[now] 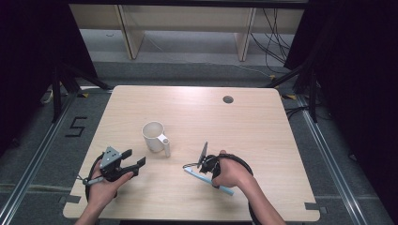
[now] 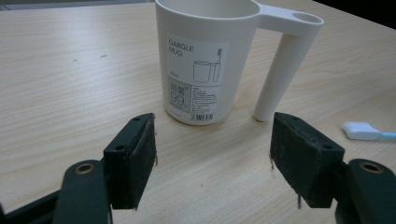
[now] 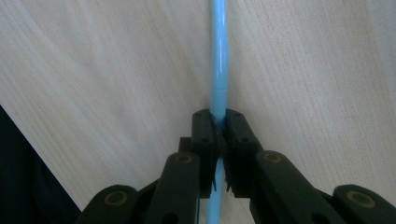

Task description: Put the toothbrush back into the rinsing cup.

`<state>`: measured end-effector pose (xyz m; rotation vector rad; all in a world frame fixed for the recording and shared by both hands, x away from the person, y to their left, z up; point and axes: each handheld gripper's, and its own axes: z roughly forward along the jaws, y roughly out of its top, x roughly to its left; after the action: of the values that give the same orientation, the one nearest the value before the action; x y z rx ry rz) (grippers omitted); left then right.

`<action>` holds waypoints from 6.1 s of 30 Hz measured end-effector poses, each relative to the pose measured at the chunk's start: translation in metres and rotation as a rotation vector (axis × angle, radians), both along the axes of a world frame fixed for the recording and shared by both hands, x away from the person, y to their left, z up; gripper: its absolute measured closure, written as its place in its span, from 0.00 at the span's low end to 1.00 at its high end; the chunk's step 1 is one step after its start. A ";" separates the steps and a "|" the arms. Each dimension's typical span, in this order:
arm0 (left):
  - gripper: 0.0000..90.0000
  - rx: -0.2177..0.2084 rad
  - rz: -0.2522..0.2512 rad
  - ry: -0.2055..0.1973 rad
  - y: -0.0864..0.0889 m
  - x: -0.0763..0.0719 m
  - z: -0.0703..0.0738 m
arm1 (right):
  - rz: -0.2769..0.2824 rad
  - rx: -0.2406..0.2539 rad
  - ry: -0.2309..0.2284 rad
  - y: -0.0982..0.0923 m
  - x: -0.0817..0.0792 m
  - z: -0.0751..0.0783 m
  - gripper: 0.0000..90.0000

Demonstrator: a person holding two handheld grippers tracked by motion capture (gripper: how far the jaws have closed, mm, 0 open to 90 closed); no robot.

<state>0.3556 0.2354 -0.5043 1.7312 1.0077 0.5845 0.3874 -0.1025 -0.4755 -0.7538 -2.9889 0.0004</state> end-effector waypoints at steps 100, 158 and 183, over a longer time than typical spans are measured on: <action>0.36 -0.068 -0.022 0.016 -0.019 -0.004 0.012 | -0.049 0.765 -0.508 -0.041 -0.029 0.020 0.94; 0.50 -0.202 -0.276 -0.074 -0.109 0.002 0.083 | -0.199 1.110 -0.729 -0.007 -0.030 0.012 0.94; 0.71 -0.234 -0.277 -0.116 -0.127 0.009 0.088 | -0.213 1.154 -0.755 -0.005 -0.030 0.016 0.94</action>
<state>0.3648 0.1084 -0.4161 1.5746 0.7085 0.3687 0.3577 -0.1074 -0.4593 -0.9526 -2.6063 -2.1530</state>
